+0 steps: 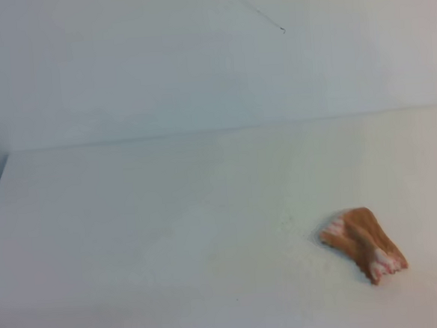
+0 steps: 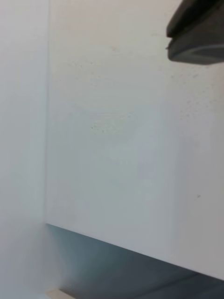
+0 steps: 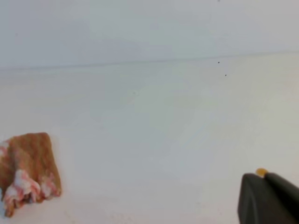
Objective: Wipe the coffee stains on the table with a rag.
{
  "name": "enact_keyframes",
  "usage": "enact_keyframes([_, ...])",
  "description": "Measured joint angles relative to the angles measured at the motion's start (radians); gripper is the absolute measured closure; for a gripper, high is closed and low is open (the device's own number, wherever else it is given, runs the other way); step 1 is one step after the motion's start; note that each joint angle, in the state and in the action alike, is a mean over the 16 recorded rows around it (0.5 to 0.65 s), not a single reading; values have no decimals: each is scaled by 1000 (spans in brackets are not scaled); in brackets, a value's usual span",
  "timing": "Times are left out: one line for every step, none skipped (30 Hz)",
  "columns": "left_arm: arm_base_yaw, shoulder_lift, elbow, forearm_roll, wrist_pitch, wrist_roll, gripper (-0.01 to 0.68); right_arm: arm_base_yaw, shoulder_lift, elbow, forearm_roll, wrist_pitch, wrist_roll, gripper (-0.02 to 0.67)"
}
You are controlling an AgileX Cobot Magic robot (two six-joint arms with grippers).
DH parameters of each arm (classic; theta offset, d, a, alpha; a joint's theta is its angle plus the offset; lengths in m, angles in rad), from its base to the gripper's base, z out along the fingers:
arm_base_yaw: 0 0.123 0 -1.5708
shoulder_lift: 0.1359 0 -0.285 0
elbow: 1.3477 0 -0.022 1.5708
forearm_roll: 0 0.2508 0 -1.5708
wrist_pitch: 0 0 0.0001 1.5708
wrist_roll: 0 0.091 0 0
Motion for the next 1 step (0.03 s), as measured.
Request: enact_keyframes([0, 0, 0, 0, 0, 0, 674, 0, 0, 0, 0, 0, 0, 651])
